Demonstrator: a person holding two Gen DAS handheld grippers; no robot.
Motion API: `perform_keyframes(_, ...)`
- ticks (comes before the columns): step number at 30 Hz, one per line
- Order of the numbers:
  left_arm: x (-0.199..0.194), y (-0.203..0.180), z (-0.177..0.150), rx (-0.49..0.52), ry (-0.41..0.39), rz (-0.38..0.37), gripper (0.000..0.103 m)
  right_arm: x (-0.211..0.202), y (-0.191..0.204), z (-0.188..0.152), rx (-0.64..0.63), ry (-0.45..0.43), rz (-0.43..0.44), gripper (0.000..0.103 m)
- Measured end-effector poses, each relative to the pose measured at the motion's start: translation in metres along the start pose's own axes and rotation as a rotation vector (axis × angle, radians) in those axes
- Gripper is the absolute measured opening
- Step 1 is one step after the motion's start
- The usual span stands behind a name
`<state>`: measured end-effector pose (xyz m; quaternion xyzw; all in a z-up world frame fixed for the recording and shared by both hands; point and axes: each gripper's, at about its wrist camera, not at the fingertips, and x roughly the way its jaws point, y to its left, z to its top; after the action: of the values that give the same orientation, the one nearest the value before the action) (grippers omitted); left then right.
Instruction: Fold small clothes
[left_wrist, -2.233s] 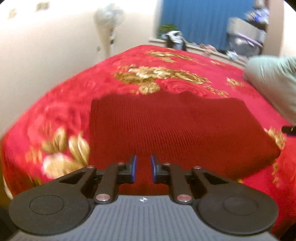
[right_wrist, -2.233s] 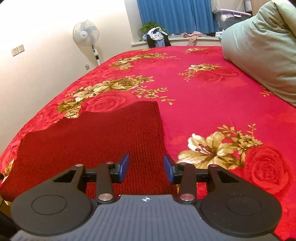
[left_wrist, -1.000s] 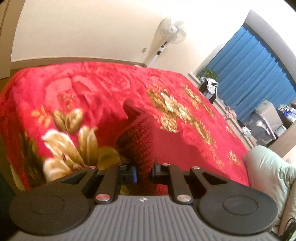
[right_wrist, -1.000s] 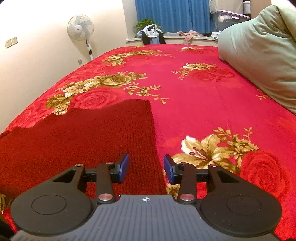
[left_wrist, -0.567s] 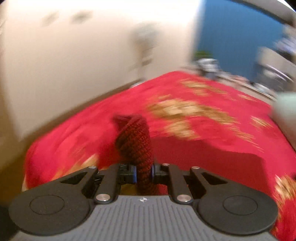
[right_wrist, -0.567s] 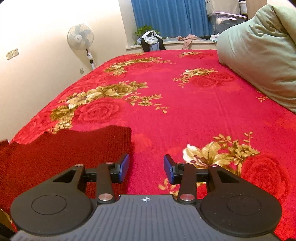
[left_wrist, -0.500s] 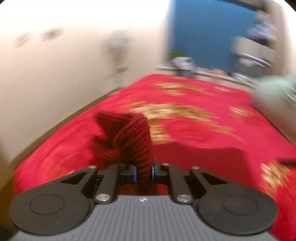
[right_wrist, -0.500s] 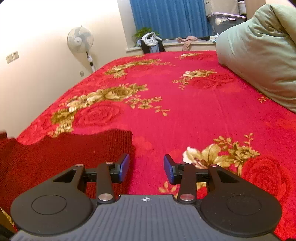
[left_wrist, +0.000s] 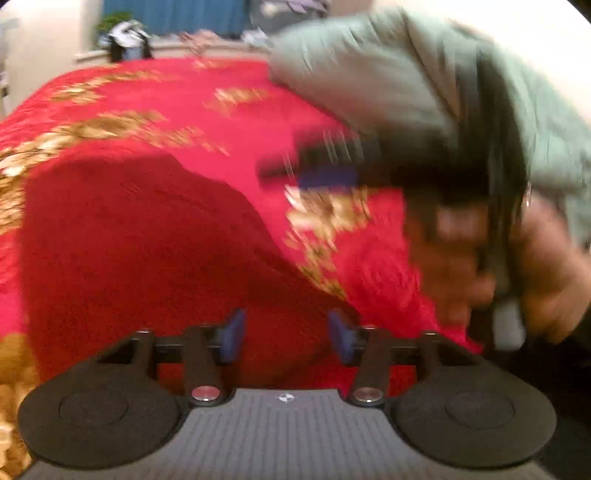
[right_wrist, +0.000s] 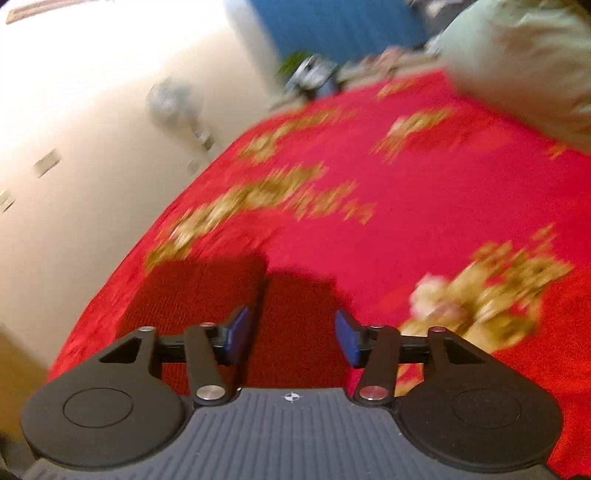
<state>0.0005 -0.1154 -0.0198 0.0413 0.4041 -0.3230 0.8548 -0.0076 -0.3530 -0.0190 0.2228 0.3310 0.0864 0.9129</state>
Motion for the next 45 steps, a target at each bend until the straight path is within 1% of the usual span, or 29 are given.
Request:
perform_keyframes(1, -0.011, 0.015, 0.002, -0.032, -0.02, 0.02, 0.062, 0.007, 0.003, -0.004, -0.01, 0.045, 0.022, 0.055)
perform_keyframes(3, -0.028, 0.042, 0.006, -0.07, -0.036, 0.104, 0.062, 0.022, 0.012, -0.012, -0.047, 0.122, 0.047, 0.055)
perform_keyframes(6, -0.042, 0.08, 0.004, -0.129, -0.039, 0.213, 0.064, 0.035, 0.025, -0.023, -0.074, 0.195, 0.114, 0.055)
perform_keyframes(7, -0.038, 0.088, 0.005, -0.162, -0.035, 0.218, 0.066, 0.037, 0.03, -0.025, -0.086, 0.209, 0.13, 0.052)
perform_keyframes(8, -0.036, 0.101, 0.001, -0.216, -0.025, 0.206, 0.069, 0.039, 0.034, -0.028, -0.109, 0.22, 0.136, 0.035)
perform_keyframes(9, -0.032, 0.112, 0.0, -0.251, -0.005, 0.185, 0.07, 0.039, 0.037, -0.031, -0.131, 0.224, 0.135, 0.027)
perform_keyframes(11, -0.013, 0.123, -0.012, -0.304, 0.089, 0.169, 0.072, 0.033, 0.038, -0.033, -0.128, 0.214, 0.149, 0.018)
perform_keyframes(13, 0.001, 0.121, -0.024, -0.283, 0.153, 0.173, 0.075, 0.01, 0.031, -0.028, -0.056, 0.161, 0.214, 0.014)
perform_keyframes(14, 0.004, 0.121, -0.028, -0.268, 0.16, 0.159, 0.075, -0.001, 0.024, -0.026, -0.017, 0.145, 0.254, 0.013)
perform_keyframes(15, 0.004, 0.118, -0.029, -0.248, 0.166, 0.15, 0.075, -0.007, 0.018, -0.026, 0.011, 0.151, 0.256, 0.013)
perform_keyframes(17, 0.008, 0.113, -0.022, -0.183, 0.222, 0.137, 0.075, -0.001, 0.008, -0.035, -0.011, 0.208, 0.138, 0.012)
perform_keyframes(18, 0.008, 0.112, -0.018, -0.158, 0.262, 0.134, 0.075, 0.007, 0.007, -0.043, -0.042, 0.256, 0.07, 0.012)
perform_keyframes(19, 0.007, 0.113, -0.011, -0.131, 0.304, 0.122, 0.075, 0.013, 0.007, -0.049, -0.062, 0.296, 0.042, 0.012)
perform_keyframes(20, 0.004, 0.112, -0.005, -0.111, 0.312, 0.108, 0.076, 0.016, 0.009, -0.053, -0.073, 0.317, 0.044, 0.013)
perform_keyframes(22, -0.007, 0.114, 0.007, -0.092, 0.27, 0.076, 0.081, 0.013, 0.012, -0.053, -0.095, 0.299, 0.062, 0.016)
perform_keyframes(24, -0.018, 0.131, 0.025, -0.102, 0.199, 0.059, 0.085, 0.005, 0.011, -0.049, -0.078, 0.255, 0.08, 0.029)
perform_keyframes(25, -0.02, 0.146, 0.034, -0.125, 0.165, 0.046, 0.086, 0.001, 0.009, -0.046, -0.062, 0.23, 0.078, 0.045)
perform_keyframes(26, -0.015, 0.159, 0.044, -0.16, 0.15, 0.035, 0.086, -0.001, 0.006, -0.043, -0.043, 0.197, 0.066, 0.057)
perform_keyframes(29, 0.006, 0.207, 0.056, -0.358, 0.121, -0.023, 0.086, 0.004, -0.007, -0.038, 0.027, 0.146, 0.034, 0.07)
perform_keyframes(31, 0.027, 0.233, 0.052, -0.486, 0.117, -0.073, 0.087, 0.016, -0.023, -0.038, 0.121, 0.152, 0.003, 0.07)
perform_keyframes(32, 0.037, 0.243, 0.05, -0.53, 0.13, -0.095, 0.092, 0.021, -0.032, -0.038, 0.159, 0.166, -0.013, 0.07)
perform_keyframes(33, 0.048, 0.25, 0.048, -0.571, 0.154, -0.113, 0.093, 0.028, -0.039, -0.04, 0.192, 0.186, -0.025, 0.07)
perform_keyframes(34, 0.057, 0.252, 0.048, -0.585, 0.168, -0.127, 0.093, 0.036, -0.045, -0.043, 0.22, 0.212, -0.033, 0.07)
perform_keyframes(36, 0.07, 0.246, 0.053, -0.526, 0.187, -0.166, 0.095, 0.045, -0.05, -0.048, 0.252, 0.227, -0.017, 0.072)
perform_keyframes(37, 0.078, 0.243, 0.055, -0.497, 0.198, -0.16, 0.097, 0.048, -0.05, -0.047, 0.256, 0.222, -0.009, 0.072)
perform_keyframes(40, 0.095, 0.243, 0.052, -0.537, 0.21, -0.158, 0.098, 0.054, -0.048, -0.044, 0.255, 0.207, 0.028, 0.07)
perform_keyframes(43, 0.103, 0.238, 0.055, -0.525, 0.192, -0.128, 0.098, 0.064, -0.039, -0.042, 0.233, 0.196, 0.062, 0.056)
perform_keyframes(44, 0.105, 0.238, 0.054, -0.522, 0.183, -0.122, 0.096, 0.066, -0.035, -0.041, 0.214, 0.183, 0.063, 0.043)
perform_keyframes(45, 0.105, 0.238, 0.054, -0.517, 0.172, -0.114, 0.095, 0.067, -0.033, -0.04, 0.208, 0.169, 0.075, 0.039)
